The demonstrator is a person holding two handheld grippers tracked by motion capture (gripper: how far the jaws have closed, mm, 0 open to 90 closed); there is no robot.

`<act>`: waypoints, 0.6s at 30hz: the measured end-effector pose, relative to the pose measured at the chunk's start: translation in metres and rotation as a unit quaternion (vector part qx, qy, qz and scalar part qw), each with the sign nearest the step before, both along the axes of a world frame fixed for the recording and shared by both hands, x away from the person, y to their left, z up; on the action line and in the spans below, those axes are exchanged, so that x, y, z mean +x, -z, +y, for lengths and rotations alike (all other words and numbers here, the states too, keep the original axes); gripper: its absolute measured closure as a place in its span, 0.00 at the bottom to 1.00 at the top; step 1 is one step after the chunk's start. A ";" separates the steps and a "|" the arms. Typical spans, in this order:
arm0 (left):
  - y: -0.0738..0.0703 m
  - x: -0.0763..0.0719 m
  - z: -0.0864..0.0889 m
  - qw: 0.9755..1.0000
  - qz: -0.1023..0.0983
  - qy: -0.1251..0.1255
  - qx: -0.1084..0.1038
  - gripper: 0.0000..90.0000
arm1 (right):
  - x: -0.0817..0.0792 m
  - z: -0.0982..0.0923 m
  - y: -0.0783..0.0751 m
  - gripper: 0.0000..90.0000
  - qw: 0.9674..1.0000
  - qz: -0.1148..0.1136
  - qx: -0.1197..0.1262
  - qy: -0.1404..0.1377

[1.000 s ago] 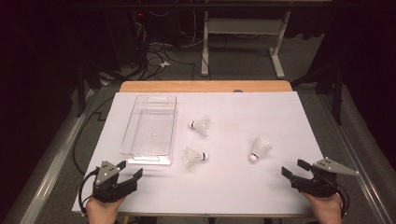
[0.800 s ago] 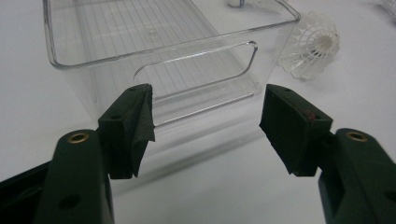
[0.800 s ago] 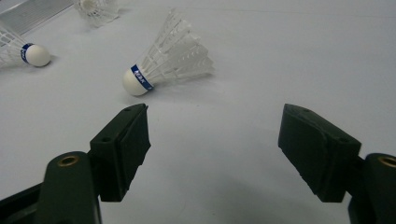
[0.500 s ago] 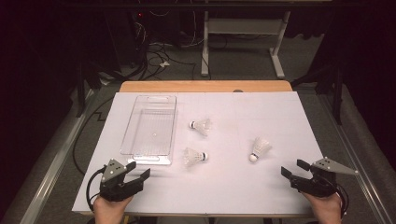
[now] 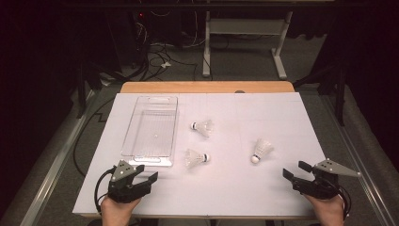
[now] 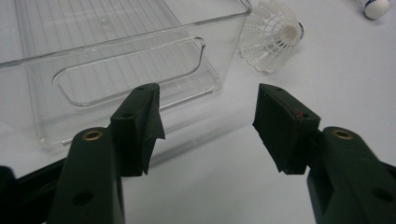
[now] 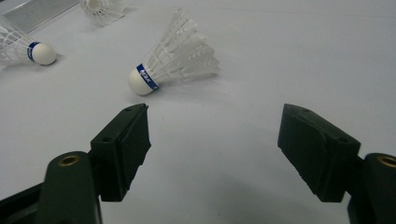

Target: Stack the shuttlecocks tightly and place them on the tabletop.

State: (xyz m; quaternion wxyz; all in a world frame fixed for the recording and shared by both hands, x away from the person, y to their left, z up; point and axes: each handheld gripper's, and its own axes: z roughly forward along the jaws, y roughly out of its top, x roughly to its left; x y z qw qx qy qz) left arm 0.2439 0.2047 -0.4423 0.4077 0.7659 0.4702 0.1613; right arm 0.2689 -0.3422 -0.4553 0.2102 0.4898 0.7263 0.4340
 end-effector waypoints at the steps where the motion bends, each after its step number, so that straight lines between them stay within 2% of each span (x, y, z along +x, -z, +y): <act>1: 0.000 0.000 -0.001 1.000 0.001 0.001 0.001 0.46 | 0.000 0.000 0.000 0.28 1.000 0.000 0.000 -0.001; 13: -0.003 0.001 -0.016 1.000 0.006 0.021 -0.010 0.46 | -0.001 0.001 -0.001 0.28 1.000 -0.004 0.001 -0.005; 18: -0.001 0.006 -0.027 0.999 0.015 0.028 -0.004 0.47 | -0.001 0.000 -0.001 0.28 1.000 -0.004 0.003 -0.004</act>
